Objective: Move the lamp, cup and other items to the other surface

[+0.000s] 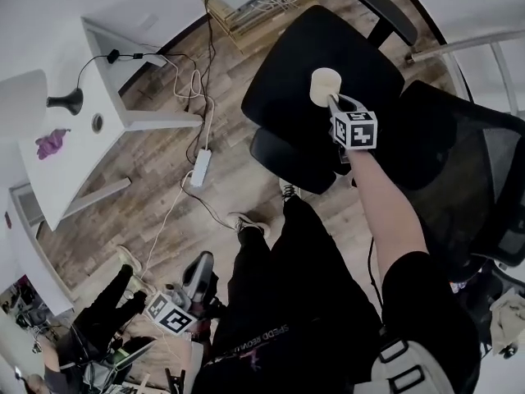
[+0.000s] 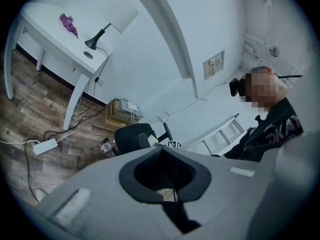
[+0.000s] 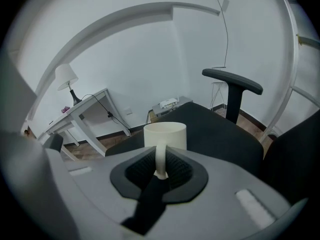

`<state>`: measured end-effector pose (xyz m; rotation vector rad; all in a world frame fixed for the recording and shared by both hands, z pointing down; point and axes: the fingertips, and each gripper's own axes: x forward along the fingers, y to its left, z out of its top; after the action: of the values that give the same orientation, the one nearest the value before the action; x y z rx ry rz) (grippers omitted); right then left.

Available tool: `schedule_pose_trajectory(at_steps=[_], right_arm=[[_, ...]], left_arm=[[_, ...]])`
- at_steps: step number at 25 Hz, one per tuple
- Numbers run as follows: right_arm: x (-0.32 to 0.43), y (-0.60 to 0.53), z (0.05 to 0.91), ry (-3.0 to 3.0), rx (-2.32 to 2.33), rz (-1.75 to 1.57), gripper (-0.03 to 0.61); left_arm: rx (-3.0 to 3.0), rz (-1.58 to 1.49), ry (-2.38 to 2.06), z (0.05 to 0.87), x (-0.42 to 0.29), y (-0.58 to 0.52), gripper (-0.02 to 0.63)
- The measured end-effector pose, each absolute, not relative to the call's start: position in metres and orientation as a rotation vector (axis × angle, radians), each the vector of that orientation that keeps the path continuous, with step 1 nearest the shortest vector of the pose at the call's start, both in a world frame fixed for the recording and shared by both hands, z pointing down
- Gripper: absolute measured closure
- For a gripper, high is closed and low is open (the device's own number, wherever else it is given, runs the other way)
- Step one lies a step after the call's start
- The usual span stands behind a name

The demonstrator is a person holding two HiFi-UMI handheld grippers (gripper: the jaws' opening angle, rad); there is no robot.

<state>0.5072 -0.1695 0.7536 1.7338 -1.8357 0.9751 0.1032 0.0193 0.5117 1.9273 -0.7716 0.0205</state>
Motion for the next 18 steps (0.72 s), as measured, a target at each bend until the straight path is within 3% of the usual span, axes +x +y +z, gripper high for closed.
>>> schedule_pose_trajectory(at_steps=[18], right_arm=[[0.492,-0.165,0.812,-1.847,1.668,1.022,0.527]], left_arm=[[1.867,0.079,-0.868,0.521,0.093,0.051,0.618]])
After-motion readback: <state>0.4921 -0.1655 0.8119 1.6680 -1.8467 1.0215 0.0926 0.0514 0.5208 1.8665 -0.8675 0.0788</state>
